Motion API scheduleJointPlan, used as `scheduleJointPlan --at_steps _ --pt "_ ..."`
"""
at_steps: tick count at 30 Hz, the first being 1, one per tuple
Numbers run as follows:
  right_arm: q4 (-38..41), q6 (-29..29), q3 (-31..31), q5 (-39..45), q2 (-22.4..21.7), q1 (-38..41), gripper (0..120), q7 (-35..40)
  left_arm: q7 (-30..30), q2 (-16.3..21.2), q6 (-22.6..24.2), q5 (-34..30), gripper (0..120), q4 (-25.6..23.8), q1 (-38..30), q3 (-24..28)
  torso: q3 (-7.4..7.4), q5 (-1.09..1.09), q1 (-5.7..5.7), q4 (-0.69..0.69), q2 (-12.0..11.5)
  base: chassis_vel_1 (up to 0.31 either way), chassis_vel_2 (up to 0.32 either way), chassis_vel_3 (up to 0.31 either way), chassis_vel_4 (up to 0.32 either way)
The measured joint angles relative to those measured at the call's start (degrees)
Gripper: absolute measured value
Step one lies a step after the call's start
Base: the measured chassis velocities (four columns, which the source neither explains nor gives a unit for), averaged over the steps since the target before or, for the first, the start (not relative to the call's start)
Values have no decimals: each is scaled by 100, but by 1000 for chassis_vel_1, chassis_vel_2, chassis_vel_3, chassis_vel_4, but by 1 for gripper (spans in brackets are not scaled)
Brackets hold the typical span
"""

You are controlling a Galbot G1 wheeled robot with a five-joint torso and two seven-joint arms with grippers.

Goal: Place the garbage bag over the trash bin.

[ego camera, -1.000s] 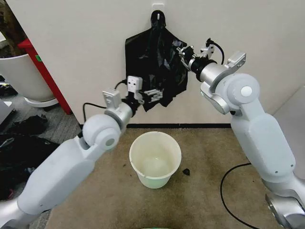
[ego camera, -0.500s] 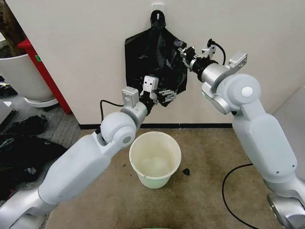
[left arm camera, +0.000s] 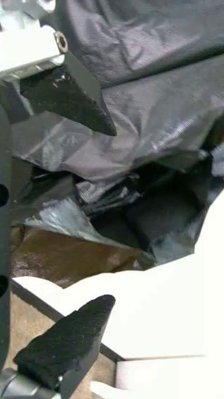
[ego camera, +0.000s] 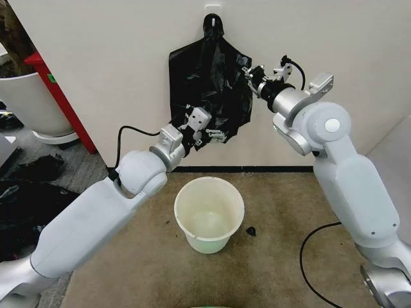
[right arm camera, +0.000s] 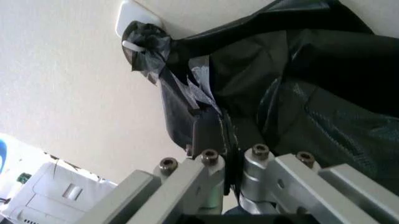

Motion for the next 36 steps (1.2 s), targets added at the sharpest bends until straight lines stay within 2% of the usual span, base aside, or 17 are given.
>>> scheduleJointPlan --at_steps 1,6,8,17,29,31,36 --pt "0 0 0 0 0 0 0 0 0 0 0 0 100 0 0 0 0 0 0 0 0 0 0 0 0" --pt "-1 -25 9 -30 -9 -48 0 -35 73 8 -95 969 99 123 -17 1 0 -1 0 0 0 0 0 0 0" --pt "2 -31 22 -54 -34 -89 0 -56 78 20 -86 1150 99 135 -27 -50 0 0 0 0 0 0 0 0 0" --pt "38 -36 26 -55 -41 -116 0 -69 143 2 -89 1198 99 264 -186 42 0 0 0 0 0 0 0 0 0" --pt "46 -20 11 -51 -30 -56 0 -74 66 -404 -119 1306 97 697 -541 519 0 0 0 0 0 0 0 0 0" --pt "49 -20 18 -51 -39 -67 0 -74 37 -423 -114 1316 95 720 -555 525 0 0 0 0 0 0 0 0 0" --pt "62 -25 86 -53 -110 -192 0 -106 -103 -481 -42 1326 73 760 -601 528 0 0 0 0 0 0 0 0 0"
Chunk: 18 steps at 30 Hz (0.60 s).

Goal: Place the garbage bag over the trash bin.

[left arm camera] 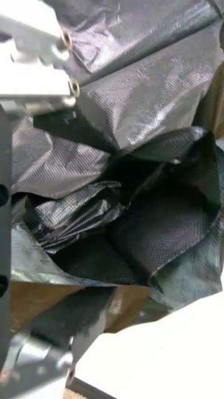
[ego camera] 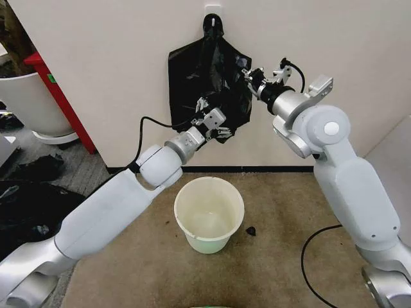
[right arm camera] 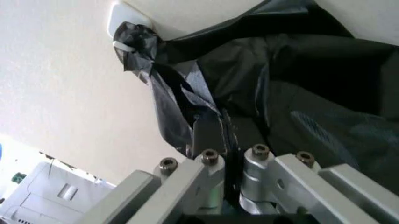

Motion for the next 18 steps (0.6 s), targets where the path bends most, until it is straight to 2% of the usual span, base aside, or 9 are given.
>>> scheduleJointPlan --at_steps 8,9,10,13,18 --pt "-18 -15 49 -1 -34 -31 0 -20 -28 84 86 -78 48 -64 34 -63 0 0 0 1 0 0 0 0 0" --pt "-19 -16 53 -1 -36 -31 0 -23 -39 86 86 -81 42 -58 37 -71 0 0 0 1 0 0 0 0 0" --pt "-19 -16 53 -1 -36 -31 0 -23 -39 86 86 -81 42 -58 37 -71 0 0 0 1 0 0 0 0 0" --pt "-19 -18 58 -1 -42 -39 0 -29 -69 82 86 -97 27 -42 52 -107 0 -1 0 1 0 0 0 0 0" --pt "27 -40 68 -68 -119 -177 0 -113 -369 20 69 -448 11 -17 153 -327 0 0 0 0 0 0 0 0 0"
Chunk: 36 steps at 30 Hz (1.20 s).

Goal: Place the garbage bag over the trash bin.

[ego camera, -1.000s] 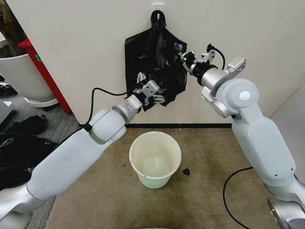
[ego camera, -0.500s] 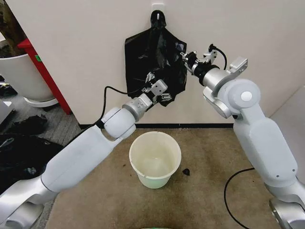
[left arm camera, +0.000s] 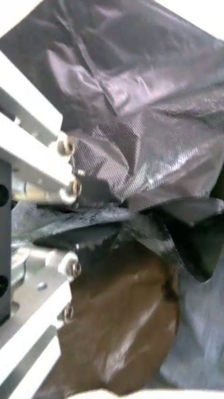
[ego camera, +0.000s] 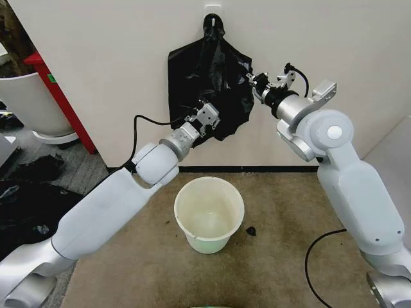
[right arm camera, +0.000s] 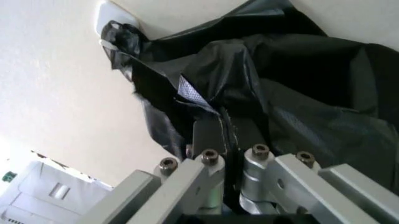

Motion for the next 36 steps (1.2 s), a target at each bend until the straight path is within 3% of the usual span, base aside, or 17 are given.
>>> scheduleJointPlan --at_steps 3,11,18,28,32,36 --pt "6 -50 1 -244 -86 -112 0 -162 -217 6 -13 -536 0 -86 81 -195 0 0 0 1 0 0 0 0 0" --pt "51 -156 -1 -680 -285 -299 0 -504 -816 9 -76 -1754 0 -320 256 -674 0 0 0 -1 0 0 0 0 0" --pt "211 -190 34 -663 -435 -454 0 -537 -1003 198 -201 -2340 0 -510 489 -1024 0 -1 0 -1 0 0 0 0 0" --pt "624 -200 203 -513 -673 -763 0 -521 -820 676 -274 -2610 0 -967 1143 -1463 -1 -1 0 0 0 0 0 0 0" --pt "1006 -243 384 -175 -972 -845 0 -458 -234 1050 -535 -3208 0 -1379 1318 -1623 -1 0 0 0 0 0 0 0 0" --pt "1326 -322 487 177 -1257 -876 0 -415 -49 1315 -637 -3724 0 -1654 1331 -1685 -1 0 0 0 0 0 0 0 0"
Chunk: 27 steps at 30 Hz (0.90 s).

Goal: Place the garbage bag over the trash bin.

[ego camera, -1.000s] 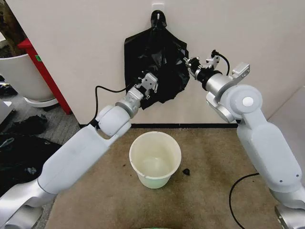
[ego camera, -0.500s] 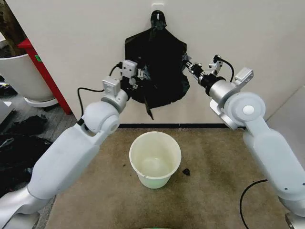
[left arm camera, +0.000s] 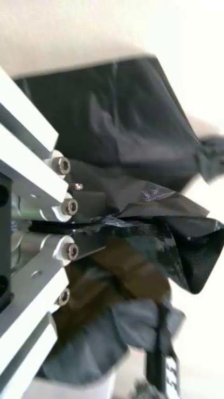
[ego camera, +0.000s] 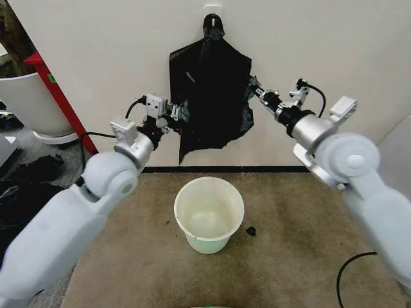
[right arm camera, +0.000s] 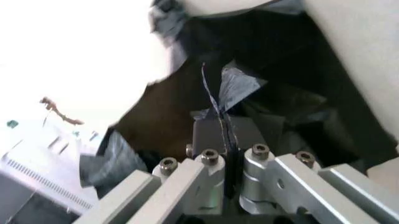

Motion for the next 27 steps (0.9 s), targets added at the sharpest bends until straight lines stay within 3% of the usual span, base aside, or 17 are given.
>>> scheduleJointPlan --at_steps 6,12,19,22,27 --pt "691 -95 220 760 -439 16 0 503 -125 389 -11 -1066 0 -530 -160 -63 0 1 0 -1 0 0 0 0 0" --pt "1354 -132 756 1841 -751 -152 0 1448 -702 813 51 -2331 0 -1210 112 -130 -1 0 0 0 0 0 0 0 0" --pt "1501 -143 902 1563 -709 -832 0 1420 -681 730 -37 -2490 0 -1196 767 -160 0 0 0 1 0 0 0 0 0" --pt "1468 -228 793 957 -572 -1431 0 1145 -361 475 -165 -2367 0 -850 1114 -98 0 2 0 -1 -1 0 0 0 0" --pt "1463 -259 723 849 -488 -1783 0 1151 -280 261 -190 -2173 0 -661 1391 -55 1 0 0 0 -1 0 0 0 0"
